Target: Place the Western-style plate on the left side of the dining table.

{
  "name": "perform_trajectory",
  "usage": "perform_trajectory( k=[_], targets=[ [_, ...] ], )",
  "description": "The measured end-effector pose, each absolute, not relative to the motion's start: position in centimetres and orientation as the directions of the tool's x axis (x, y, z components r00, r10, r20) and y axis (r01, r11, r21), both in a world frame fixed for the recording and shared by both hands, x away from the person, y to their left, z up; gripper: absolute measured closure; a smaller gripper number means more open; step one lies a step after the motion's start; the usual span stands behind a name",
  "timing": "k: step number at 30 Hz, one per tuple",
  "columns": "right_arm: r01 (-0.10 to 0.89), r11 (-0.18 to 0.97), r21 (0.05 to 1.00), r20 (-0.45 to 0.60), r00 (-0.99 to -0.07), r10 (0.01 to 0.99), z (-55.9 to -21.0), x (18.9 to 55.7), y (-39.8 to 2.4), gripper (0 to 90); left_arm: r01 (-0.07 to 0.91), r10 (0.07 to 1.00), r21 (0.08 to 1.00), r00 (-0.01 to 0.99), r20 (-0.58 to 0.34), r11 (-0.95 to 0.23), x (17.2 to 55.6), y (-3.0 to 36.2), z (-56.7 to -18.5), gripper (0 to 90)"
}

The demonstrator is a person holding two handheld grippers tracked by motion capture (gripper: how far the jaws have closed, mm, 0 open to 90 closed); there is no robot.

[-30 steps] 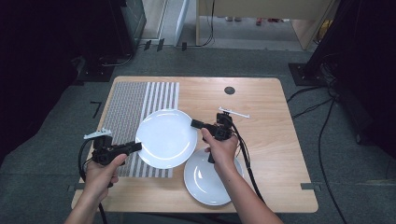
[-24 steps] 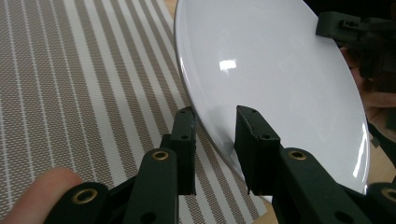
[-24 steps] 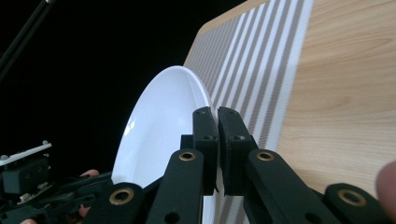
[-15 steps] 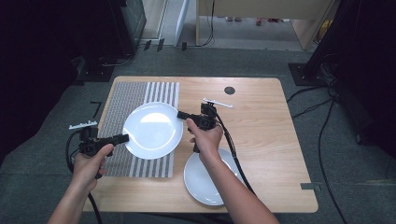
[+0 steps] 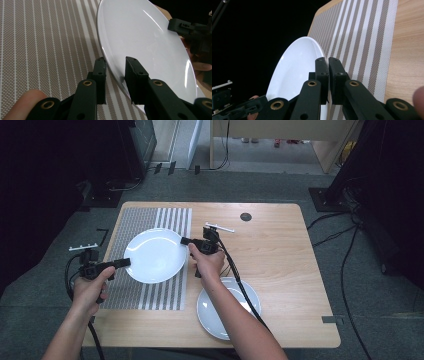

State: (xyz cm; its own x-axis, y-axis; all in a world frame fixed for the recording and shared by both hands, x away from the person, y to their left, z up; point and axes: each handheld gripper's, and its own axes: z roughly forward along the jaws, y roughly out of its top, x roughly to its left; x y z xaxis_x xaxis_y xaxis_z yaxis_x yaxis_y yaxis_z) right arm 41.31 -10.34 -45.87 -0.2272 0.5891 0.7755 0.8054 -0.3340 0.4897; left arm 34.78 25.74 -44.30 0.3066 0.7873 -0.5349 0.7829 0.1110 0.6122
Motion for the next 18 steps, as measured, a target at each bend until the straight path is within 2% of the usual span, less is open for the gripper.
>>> perform_trajectory(
  k=[9, 18],
  targets=[
    [0.828, -0.359, 0.431, 0.791, -0.156, 0.592, -48.8, 43.2, -8.0, 87.9, 0.815, 0.824, 0.566, 0.23, -0.518, 0.128, 37.4, 27.2, -46.5, 72.3],
    [0.816, -0.376, 0.439, 0.778, -0.136, 0.613, -50.7, 44.6, -6.5, 87.8, 0.836, 0.821, 0.523, 0.179, -0.542, 0.163, 39.5, 28.1, -48.7, 73.3]
  ],
)
